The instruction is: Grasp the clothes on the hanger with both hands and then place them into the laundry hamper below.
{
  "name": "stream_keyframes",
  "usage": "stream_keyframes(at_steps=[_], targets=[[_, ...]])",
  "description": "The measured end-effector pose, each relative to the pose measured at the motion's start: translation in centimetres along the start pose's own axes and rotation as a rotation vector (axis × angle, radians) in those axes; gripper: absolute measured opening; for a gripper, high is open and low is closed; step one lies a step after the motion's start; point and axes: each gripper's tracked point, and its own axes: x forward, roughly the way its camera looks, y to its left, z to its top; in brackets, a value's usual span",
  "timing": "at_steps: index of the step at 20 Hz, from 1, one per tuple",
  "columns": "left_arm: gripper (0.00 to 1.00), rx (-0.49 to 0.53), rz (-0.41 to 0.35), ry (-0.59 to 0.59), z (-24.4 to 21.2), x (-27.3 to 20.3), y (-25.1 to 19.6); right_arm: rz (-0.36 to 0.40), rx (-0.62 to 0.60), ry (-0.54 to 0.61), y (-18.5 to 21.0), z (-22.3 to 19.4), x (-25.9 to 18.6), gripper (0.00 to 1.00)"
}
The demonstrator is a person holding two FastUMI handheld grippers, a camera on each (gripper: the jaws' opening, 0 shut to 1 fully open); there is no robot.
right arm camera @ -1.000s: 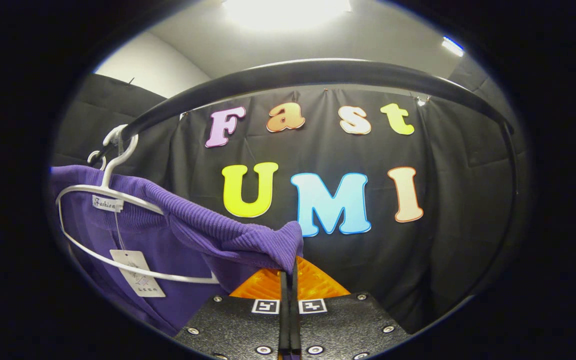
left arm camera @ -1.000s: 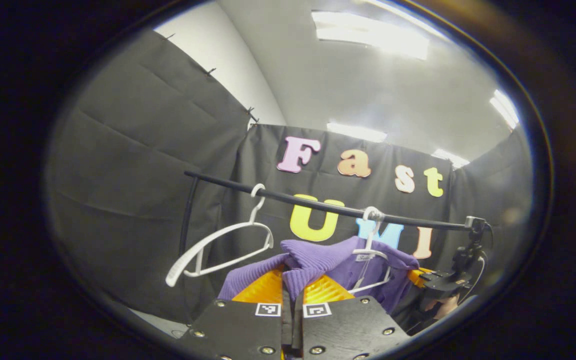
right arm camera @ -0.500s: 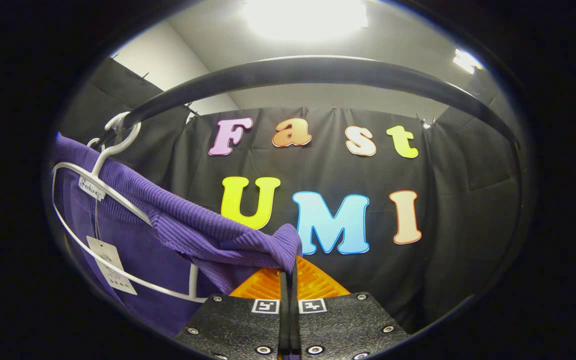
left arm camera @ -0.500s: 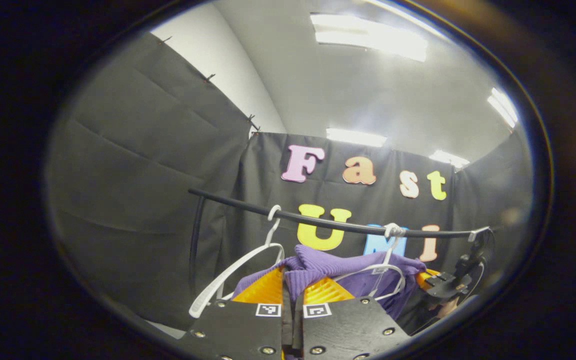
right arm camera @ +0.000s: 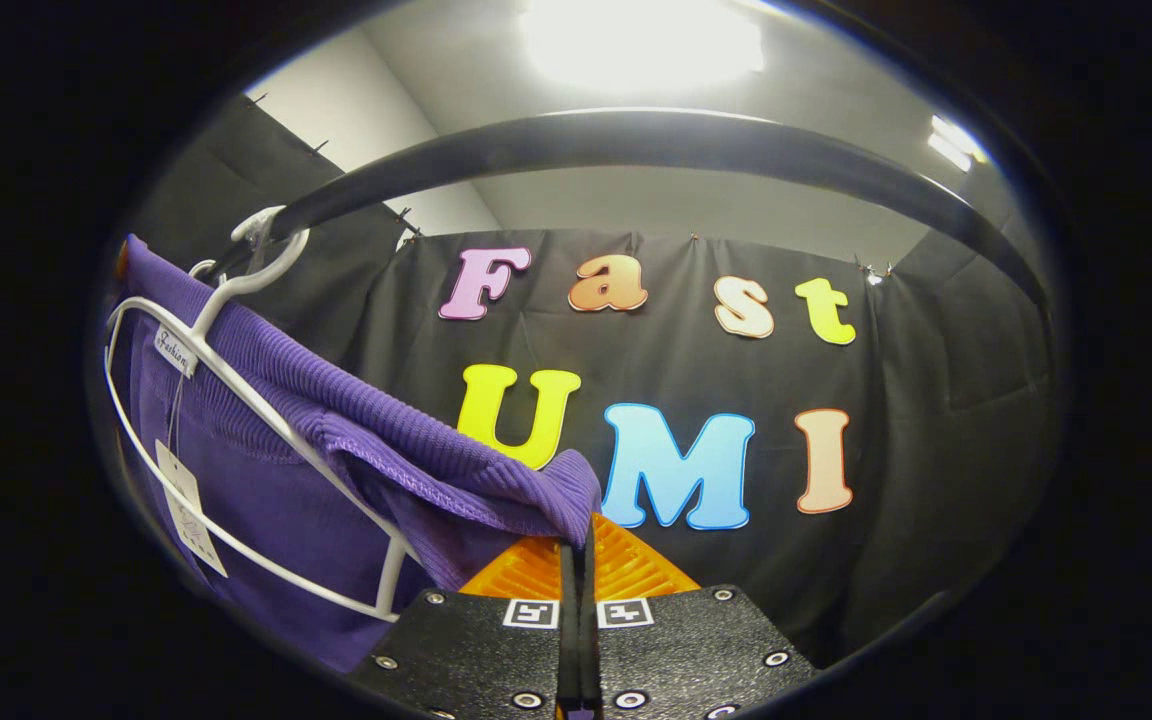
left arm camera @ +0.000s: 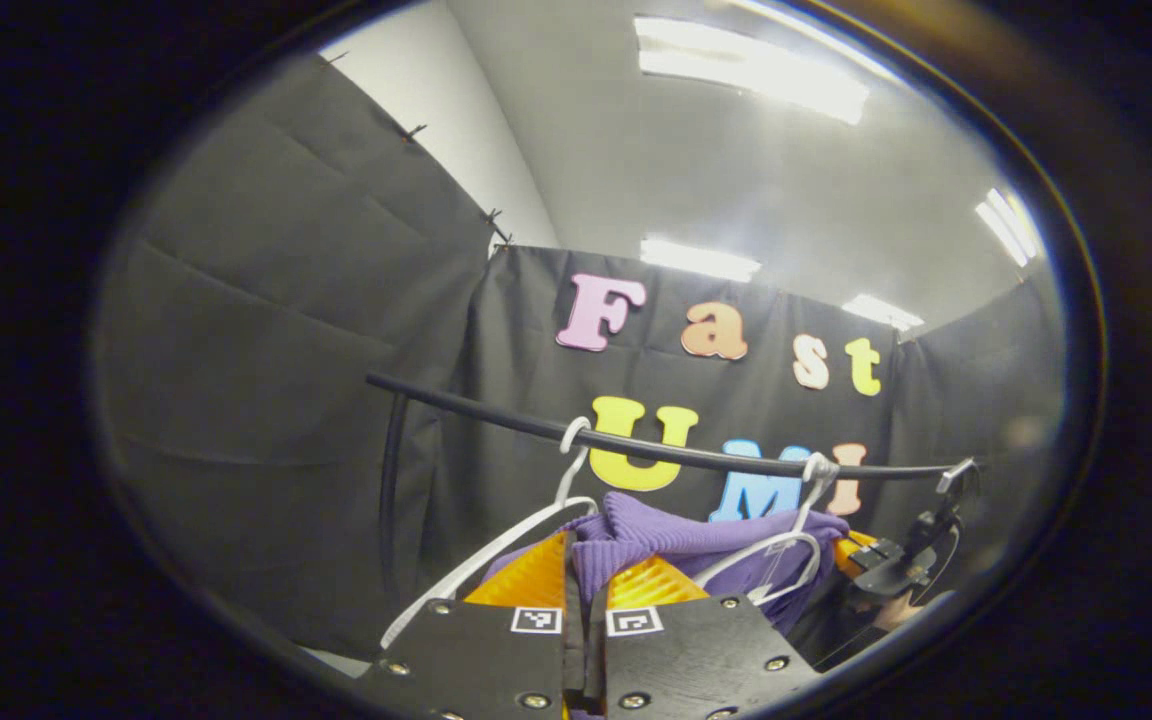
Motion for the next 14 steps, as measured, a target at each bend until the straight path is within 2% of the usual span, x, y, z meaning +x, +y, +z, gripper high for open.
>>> stream_keyframes(at_steps=[1,2,4,5,6,8,9,10,11,14], targets=[[0.01,0.022,-0.008,0.019,-0.8,0.0,0.1,-0.003,-0.005,0.004,-0.1,-0.2,0.0,0.0],[0.07,0.038,-0.017,0.036,-1.4,0.2,0.3,-0.003,-0.012,0.011,0.0,-0.4,-0.2,0.0],[0.07,-0.014,-0.037,0.059,-3.0,0.4,0.3,-0.013,-0.061,0.018,-0.2,-0.8,-0.2,0.0],[0.01,-0.037,-0.048,0.068,-4.2,0.4,0.3,-0.022,-0.075,0.019,-0.7,-0.9,-0.3,0.0],[0.07,-0.046,-0.056,0.076,-5.3,0.5,0.5,-0.023,-0.064,0.024,-1.0,-1.2,-0.4,0.0],[0.01,-0.053,-0.06,0.089,-6.9,0.7,0.8,-0.018,-0.034,0.041,-0.9,-2.1,-0.4,0.0],[0.01,-0.057,-0.063,0.094,-7.5,0.7,0.8,-0.021,-0.04,0.046,-0.9,-2.1,-0.4,0.0],[0.07,-0.061,-0.066,0.097,-8.0,0.9,0.9,-0.025,-0.052,0.048,-1.0,-2.1,-0.3,0.0],[0.01,-0.063,-0.071,0.095,-8.3,1.2,0.7,-0.028,-0.059,0.048,-1.0,-2.1,-0.2,0.0],[0.01,-0.092,-0.079,0.08,-9.1,0.9,0.6,-0.03,-0.072,0.051,-1.1,-2.6,-0.3,0.0]])
